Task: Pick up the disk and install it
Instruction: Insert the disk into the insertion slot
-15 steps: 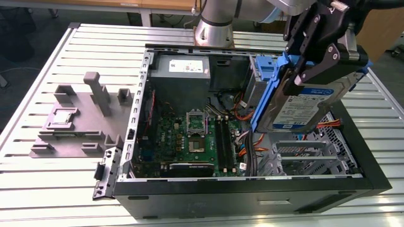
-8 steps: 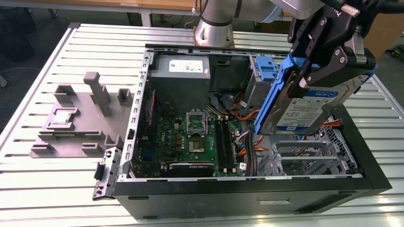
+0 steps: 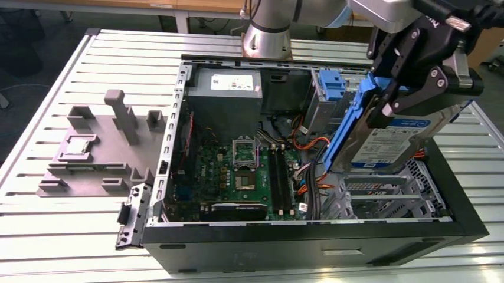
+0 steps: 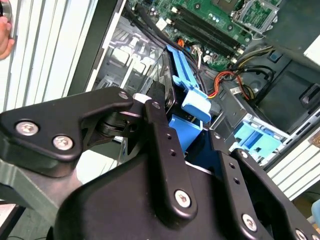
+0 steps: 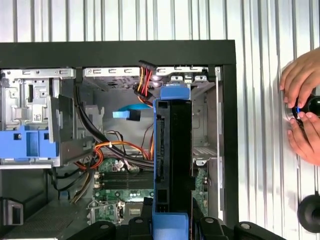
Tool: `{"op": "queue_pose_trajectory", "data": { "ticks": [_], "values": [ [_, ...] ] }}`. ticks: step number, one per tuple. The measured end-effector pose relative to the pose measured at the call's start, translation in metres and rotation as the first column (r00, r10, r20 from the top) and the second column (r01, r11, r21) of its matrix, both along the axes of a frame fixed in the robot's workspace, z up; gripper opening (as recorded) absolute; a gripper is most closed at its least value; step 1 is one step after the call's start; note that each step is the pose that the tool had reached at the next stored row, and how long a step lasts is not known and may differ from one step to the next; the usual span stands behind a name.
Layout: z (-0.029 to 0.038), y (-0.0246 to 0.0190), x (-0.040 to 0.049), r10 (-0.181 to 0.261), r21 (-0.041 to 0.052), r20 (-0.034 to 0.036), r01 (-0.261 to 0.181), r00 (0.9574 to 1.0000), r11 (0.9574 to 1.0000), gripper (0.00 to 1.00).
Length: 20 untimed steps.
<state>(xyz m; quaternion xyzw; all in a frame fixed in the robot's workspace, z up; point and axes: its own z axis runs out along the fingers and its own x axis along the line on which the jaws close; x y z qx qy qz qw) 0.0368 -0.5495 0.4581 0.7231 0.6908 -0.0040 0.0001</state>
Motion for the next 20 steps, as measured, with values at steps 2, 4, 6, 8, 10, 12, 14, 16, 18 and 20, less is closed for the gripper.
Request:
{"op": "queue_pose_trajectory", "data": {
  "ticks": [2, 4, 6, 8, 10, 12, 14, 16, 18, 20],
  "values": [
    [-0.0002, -0.0001, 0.0045, 0.0, -0.0005, 0.0, 0.0, 1.0, 1.0, 0.37],
    [-0.0005, -0.0002, 0.0085, 0.0, -0.0009, 0.0, 0.0, 1.0, 1.0, 0.37],
    [-0.0007, -0.0003, 0.0122, 0.0, -0.0016, -0.0001, 0.0, 1.0, 1.0, 0.37],
    [-0.0011, -0.0004, 0.0158, 0.0, -0.0018, 0.0, 0.0, 1.0, 1.0, 0.37],
    [-0.0015, -0.0004, 0.0195, 0.0, -0.0023, 0.0, 0.0, 1.0, 1.0, 0.37],
    [-0.0018, -0.0006, 0.0218, 0.0, -0.0038, -0.0001, 0.0, 1.0, 1.0, 0.37],
    [-0.0025, -0.0012, 0.0229, -0.001, -0.0056, -0.0001, 0.001, 1.0, 1.0, 0.37],
    [-0.0032, -0.0016, 0.0233, -0.004, -0.0074, 0.0001, 0.004, 1.0, 1.0, 0.37],
    [-0.0045, -0.0021, 0.0243, -0.005, -0.0082, 0.0002, 0.005, 1.0, 1.0, 0.37],
    [-0.0059, -0.0032, 0.0258, -0.005, -0.0086, 0.0002, 0.005, 1.0, 0.9999, 0.37]
  ]
}}
